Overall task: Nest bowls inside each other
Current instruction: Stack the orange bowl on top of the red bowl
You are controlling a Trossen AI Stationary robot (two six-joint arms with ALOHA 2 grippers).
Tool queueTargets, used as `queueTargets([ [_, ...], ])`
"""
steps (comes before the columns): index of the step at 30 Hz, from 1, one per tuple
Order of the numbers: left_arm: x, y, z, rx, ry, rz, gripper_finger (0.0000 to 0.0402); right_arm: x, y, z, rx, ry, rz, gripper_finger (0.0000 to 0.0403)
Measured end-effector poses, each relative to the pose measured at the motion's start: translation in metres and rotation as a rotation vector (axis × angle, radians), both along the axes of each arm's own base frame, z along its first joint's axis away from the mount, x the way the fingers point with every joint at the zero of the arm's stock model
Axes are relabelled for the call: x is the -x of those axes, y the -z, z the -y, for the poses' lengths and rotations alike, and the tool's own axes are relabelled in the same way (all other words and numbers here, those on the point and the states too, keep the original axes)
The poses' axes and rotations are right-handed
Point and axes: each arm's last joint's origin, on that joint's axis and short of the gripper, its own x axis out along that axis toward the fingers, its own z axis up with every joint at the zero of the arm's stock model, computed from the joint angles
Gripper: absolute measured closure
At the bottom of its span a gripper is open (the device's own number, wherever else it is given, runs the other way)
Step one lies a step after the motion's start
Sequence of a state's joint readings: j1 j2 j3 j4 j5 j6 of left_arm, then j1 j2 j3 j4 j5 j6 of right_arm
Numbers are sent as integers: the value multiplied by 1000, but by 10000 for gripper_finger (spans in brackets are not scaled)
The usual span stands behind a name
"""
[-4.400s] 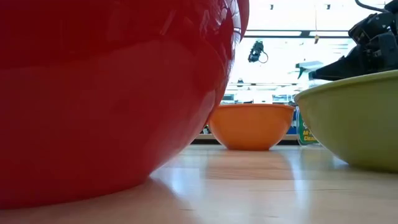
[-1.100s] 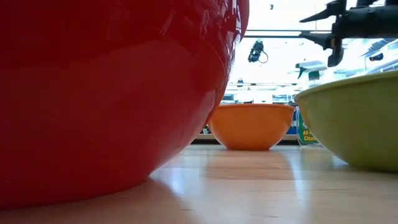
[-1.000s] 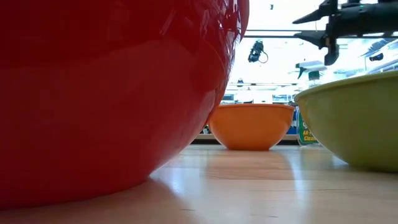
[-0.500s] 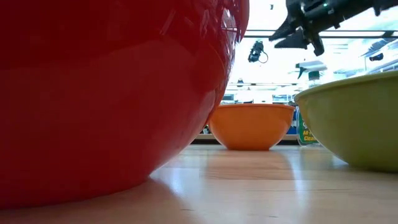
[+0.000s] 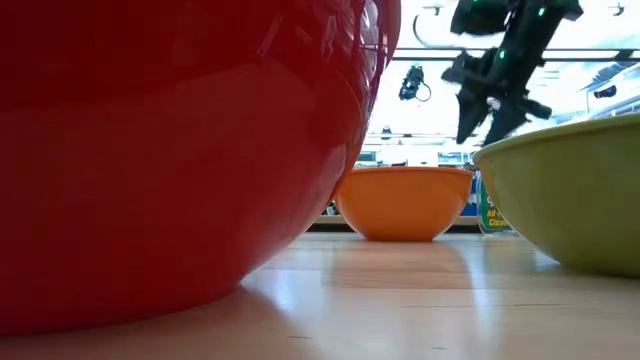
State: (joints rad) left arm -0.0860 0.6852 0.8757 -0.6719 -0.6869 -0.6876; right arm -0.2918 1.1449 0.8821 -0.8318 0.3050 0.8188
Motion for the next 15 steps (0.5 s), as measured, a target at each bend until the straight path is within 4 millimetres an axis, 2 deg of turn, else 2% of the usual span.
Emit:
queueTargets([
  [3, -4, 3, 0, 1, -1, -22, 173, -3, 12, 6, -26, 29, -30, 126],
  [6, -8, 4, 1, 2, 0, -37, 173, -7, 24, 12, -48, 22, -21, 123],
  [15, -8, 4, 1, 15, 16, -33, 173, -21, 59, 26, -108, 18, -48, 156],
])
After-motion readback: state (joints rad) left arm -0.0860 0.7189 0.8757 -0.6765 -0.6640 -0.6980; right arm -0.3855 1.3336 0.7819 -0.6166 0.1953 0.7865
